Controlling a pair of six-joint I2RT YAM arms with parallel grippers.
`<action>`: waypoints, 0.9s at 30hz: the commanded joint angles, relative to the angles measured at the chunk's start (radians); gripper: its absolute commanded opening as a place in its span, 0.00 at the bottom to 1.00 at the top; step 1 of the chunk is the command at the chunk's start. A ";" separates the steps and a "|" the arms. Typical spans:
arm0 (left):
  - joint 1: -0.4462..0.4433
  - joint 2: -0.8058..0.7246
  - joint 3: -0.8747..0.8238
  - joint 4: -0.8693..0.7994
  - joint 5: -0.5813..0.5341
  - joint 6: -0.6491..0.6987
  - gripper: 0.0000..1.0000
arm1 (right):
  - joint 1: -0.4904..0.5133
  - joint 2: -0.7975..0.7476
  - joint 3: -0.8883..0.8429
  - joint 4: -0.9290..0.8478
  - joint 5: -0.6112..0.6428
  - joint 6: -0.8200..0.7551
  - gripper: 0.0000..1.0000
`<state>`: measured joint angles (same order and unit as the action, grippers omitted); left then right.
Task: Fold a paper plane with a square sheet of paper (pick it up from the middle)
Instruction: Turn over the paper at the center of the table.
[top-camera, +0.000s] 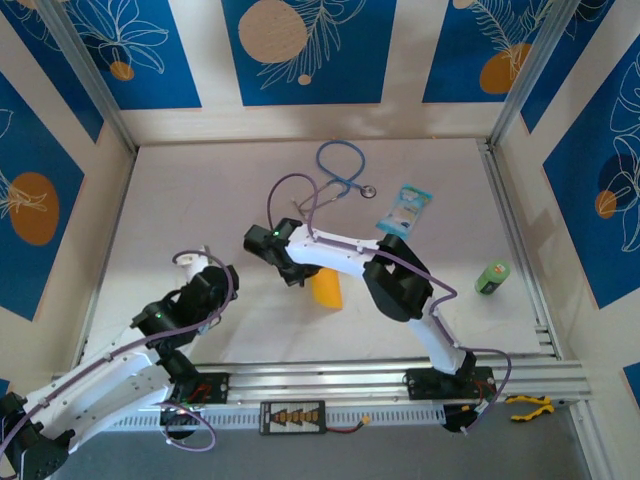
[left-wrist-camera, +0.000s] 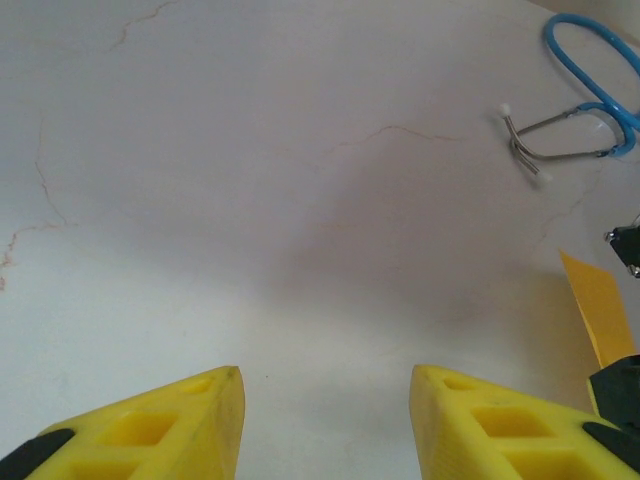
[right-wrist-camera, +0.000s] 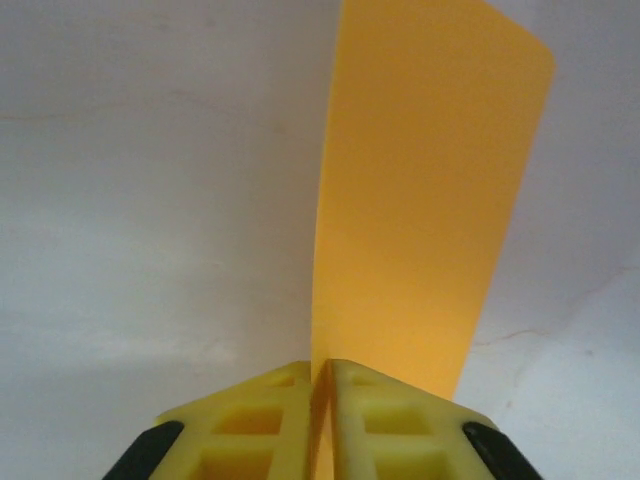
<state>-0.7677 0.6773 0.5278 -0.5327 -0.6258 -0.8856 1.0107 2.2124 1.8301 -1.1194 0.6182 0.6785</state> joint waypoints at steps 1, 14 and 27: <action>0.012 0.012 -0.011 -0.009 0.001 -0.001 0.47 | -0.031 -0.041 -0.007 0.058 -0.180 -0.002 0.17; 0.013 0.286 0.090 0.111 0.210 0.109 0.47 | -0.349 -0.626 -0.796 0.738 -0.747 0.098 0.22; 0.026 0.666 0.206 0.299 0.632 0.148 0.47 | -0.498 -0.650 -1.046 0.995 -0.922 0.148 0.05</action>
<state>-0.7586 1.2945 0.6926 -0.2974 -0.1364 -0.7528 0.5129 1.5337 0.7769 -0.1864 -0.2413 0.8104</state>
